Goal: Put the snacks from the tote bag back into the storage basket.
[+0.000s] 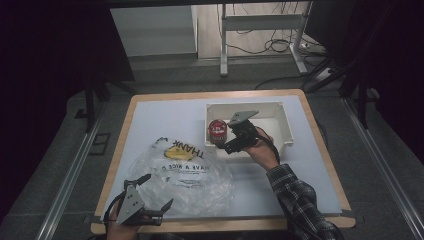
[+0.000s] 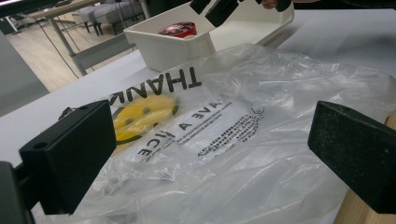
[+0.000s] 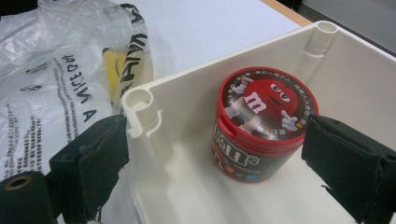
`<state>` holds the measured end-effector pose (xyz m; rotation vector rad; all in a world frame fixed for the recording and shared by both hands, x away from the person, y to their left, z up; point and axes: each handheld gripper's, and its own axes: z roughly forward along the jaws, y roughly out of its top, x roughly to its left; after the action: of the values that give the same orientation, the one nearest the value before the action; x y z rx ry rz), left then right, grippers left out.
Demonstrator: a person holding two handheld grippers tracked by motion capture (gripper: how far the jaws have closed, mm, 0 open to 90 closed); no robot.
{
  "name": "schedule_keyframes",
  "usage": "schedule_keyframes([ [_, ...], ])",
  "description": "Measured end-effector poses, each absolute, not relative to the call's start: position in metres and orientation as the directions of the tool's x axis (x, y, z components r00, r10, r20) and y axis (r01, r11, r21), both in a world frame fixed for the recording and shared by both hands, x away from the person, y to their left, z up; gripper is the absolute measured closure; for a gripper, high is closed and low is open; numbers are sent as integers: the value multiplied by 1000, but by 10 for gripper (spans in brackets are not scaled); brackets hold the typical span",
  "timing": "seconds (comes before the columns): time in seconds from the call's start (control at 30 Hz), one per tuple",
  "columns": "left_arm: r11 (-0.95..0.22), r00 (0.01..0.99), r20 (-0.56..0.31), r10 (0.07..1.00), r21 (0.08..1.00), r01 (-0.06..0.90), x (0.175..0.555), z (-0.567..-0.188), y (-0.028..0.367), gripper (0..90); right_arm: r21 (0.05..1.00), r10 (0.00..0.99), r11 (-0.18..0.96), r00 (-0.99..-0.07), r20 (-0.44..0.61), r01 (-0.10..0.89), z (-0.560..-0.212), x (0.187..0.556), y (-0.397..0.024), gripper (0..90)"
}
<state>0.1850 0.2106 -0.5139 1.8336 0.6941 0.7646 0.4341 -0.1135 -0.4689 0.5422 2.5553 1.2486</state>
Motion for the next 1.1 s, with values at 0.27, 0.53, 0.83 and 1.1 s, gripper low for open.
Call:
schedule_keyframes([
  [0.27,-335,637,187,748,935,118,185,-514,210,11,807,426,551,-903,-54,211,-468,428,-117,76],
  [0.53,-339,637,191,746,934,117,185,-513,211,11,819,419,537,-907,-52,202,-468,422,-119,76],
  [0.83,-335,637,189,748,935,115,184,-513,211,11,831,412,522,-910,-48,193,-468,415,-122,76],
  [1.1,-337,638,192,746,935,114,184,-513,212,11,846,411,500,-911,-42,186,-466,410,-128,76],
])
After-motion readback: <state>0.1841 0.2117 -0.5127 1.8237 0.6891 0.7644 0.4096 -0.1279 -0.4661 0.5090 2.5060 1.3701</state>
